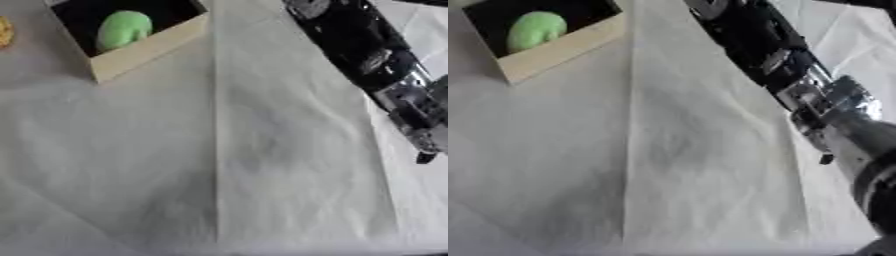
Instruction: Pick up objects on the table and place them in the box.
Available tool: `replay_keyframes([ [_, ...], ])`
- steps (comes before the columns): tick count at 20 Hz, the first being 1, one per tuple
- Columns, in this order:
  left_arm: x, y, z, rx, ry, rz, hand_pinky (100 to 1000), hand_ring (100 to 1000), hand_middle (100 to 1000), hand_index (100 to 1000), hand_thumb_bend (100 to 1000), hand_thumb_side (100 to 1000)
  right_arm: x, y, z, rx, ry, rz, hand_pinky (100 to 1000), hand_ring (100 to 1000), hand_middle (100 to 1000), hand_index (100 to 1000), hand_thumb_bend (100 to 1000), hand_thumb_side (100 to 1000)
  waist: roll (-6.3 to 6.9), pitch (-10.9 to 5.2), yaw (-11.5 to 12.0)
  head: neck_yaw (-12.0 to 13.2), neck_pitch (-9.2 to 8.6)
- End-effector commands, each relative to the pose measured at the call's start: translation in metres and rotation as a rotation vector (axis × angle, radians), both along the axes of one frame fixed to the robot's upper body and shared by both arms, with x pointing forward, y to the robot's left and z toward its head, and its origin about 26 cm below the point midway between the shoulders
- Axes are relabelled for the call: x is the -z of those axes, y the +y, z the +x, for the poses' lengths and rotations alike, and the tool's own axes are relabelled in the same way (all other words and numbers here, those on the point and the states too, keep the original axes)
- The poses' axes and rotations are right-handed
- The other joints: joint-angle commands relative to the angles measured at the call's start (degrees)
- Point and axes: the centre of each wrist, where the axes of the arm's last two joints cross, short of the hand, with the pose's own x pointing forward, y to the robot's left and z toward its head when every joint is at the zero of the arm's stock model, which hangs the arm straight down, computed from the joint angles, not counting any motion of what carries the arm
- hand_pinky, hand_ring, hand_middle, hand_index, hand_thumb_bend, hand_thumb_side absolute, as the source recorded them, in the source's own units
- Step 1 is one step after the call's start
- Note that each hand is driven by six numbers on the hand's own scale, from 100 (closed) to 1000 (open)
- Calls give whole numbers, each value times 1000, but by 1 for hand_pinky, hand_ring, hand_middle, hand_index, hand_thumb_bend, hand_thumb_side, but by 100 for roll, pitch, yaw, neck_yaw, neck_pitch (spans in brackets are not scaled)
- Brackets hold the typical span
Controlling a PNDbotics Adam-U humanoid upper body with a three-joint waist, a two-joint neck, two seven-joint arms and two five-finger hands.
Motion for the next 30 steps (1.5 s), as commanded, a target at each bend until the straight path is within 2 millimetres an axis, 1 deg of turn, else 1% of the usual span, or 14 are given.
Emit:
replay_keyframes([
  [1, -9, -2, -4, 18, -29, 12, 851, 799, 689, 806, 100, 569, -5, -2, 3, 32, -26, -52, 809, 636, 604, 738, 100, 100, -47, -9, 29, -73, -98],
  [5, -8, -2, -4, 23, -21, 9, 852, 799, 689, 806, 100, 570, 11, -2, 11, 73, 14, -155, 810, 688, 684, 798, 100, 100, -79, 14, 80, -81, -92],
  [6, -8, -2, -4, 22, -19, 9, 852, 799, 688, 806, 100, 570, 15, -1, 13, 80, 29, -198, 825, 758, 780, 863, 100, 100, -81, 17, 80, -72, -90],
  [8, -7, -1, -4, 20, -14, 8, 852, 799, 688, 806, 100, 570, 17, 1, 14, 90, 52, -290, 840, 809, 842, 933, 202, 100, -73, 16, 60, -51, -76],
  [10, -6, -1, -3, 20, -10, 10, 853, 800, 688, 806, 100, 570, 16, 3, 13, 100, 46, -341, 853, 843, 888, 966, 219, 119, -65, 11, 23, -32, -51],
  [11, -6, -1, -3, 19, -7, 12, 853, 800, 688, 806, 100, 570, 15, 3, 12, 105, 42, -354, 853, 844, 889, 967, 220, 137, -60, 6, 5, -22, -33],
  [12, -5, -1, -3, 19, -5, 13, 853, 800, 688, 806, 100, 570, 14, 3, 11, 112, 40, -360, 856, 846, 889, 967, 196, 238, -54, 1, -10, -16, -16],
  [13, -5, -1, -3, 19, -3, 15, 853, 800, 688, 806, 100, 570, 14, 3, 11, 119, 40, -358, 859, 845, 889, 967, 186, 249, -47, -6, -26, -7, -3],
  [15, -4, -1, -3, 16, 5, 17, 854, 800, 688, 806, 100, 570, 12, 2, 9, 123, 37, -338, 861, 829, 875, 963, 159, 238, -23, -20, -62, 24, 21],
  [16, -3, -1, -3, 15, 9, 17, 854, 800, 688, 806, 100, 570, 10, 3, 8, 116, 33, -324, 864, 825, 870, 956, 121, 202, -10, -31, -92, 45, 38],
  [20, -1, 1, -3, 9, 23, 15, 853, 801, 689, 806, 100, 570, -2, 0, -5, 85, 17, -254, 871, 820, 860, 953, 100, 166, 50, -82, -236, 121, 134],
  [23, 1, 3, -4, -3, 29, 14, 853, 801, 689, 806, 100, 570, -10, -12, -18, 92, 25, -196, 883, 819, 862, 958, 100, 194, 92, -125, -354, 221, 192],
  [26, 4, 7, -4, -20, 38, 11, 853, 801, 690, 806, 100, 570, -16, -26, -32, 103, 33, -156, 882, 826, 864, 959, 100, 186, 138, -169, -519, 358, 201],
  [30, 7, 12, -5, -47, 51, 3, 852, 801, 691, 807, 100, 571, -11, -45, -49, 138, 60, -134, 888, 835, 871, 962, 100, 215, 221, -212, -809, 562, 145],
])
